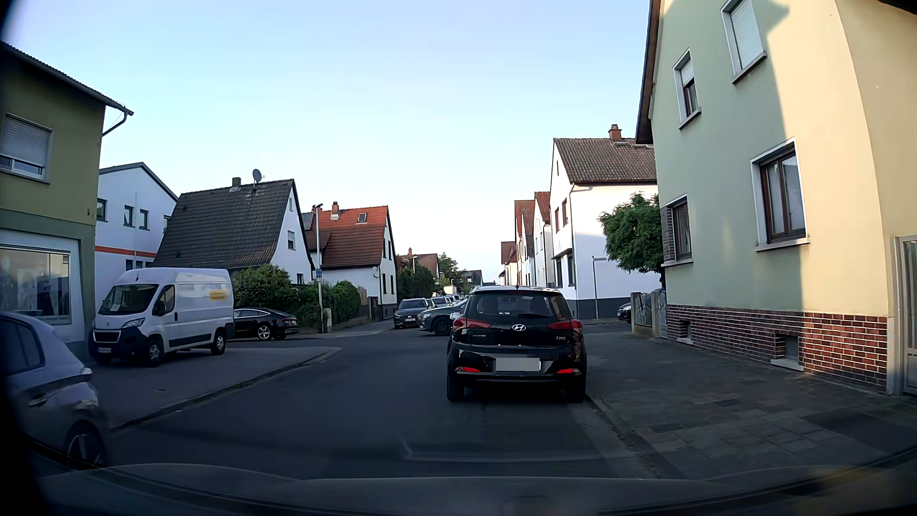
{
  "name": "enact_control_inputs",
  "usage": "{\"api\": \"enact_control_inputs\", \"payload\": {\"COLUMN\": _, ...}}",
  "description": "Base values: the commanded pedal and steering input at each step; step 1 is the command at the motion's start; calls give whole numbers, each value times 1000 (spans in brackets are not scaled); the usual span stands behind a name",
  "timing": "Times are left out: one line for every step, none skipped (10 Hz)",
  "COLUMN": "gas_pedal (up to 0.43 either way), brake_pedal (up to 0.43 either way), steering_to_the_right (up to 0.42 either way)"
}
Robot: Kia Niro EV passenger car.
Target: Follow the waypoints while adhering to traffic rules and regulations
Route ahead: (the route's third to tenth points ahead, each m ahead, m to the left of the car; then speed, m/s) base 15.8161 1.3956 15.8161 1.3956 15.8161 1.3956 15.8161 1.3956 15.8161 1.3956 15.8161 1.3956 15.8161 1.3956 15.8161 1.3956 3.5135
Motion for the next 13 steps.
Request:
{"api": "enact_control_inputs", "payload": {"gas_pedal": 0, "brake_pedal": 256, "steering_to_the_right": -77}}
{"api": "enact_control_inputs", "payload": {"gas_pedal": 0, "brake_pedal": 250, "steering_to_the_right": -106}}
{"api": "enact_control_inputs", "payload": {"gas_pedal": 0, "brake_pedal": 250, "steering_to_the_right": -146}}
{"api": "enact_control_inputs", "payload": {"gas_pedal": 0, "brake_pedal": 250, "steering_to_the_right": -193}}
{"api": "enact_control_inputs", "payload": {"gas_pedal": 0, "brake_pedal": 250, "steering_to_the_right": -246}}
{"api": "enact_control_inputs", "payload": {"gas_pedal": 0, "brake_pedal": 244, "steering_to_the_right": -312}}
{"api": "enact_control_inputs", "payload": {"gas_pedal": 0, "brake_pedal": 244, "steering_to_the_right": -368}}
{"api": "enact_control_inputs", "payload": {"gas_pedal": 0, "brake_pedal": 238, "steering_to_the_right": -425}}
{"api": "enact_control_inputs", "payload": {"gas_pedal": 0, "brake_pedal": 220, "steering_to_the_right": -483}}
{"api": "enact_control_inputs", "payload": {"gas_pedal": 0, "brake_pedal": 195, "steering_to_the_right": -546}}
{"api": "enact_control_inputs", "payload": {"gas_pedal": 0, "brake_pedal": 171, "steering_to_the_right": -585}}
{"api": "enact_control_inputs", "payload": {"gas_pedal": 0, "brake_pedal": 146, "steering_to_the_right": -622}}
{"api": "enact_control_inputs", "payload": {"gas_pedal": 0, "brake_pedal": 98, "steering_to_the_right": -636}}
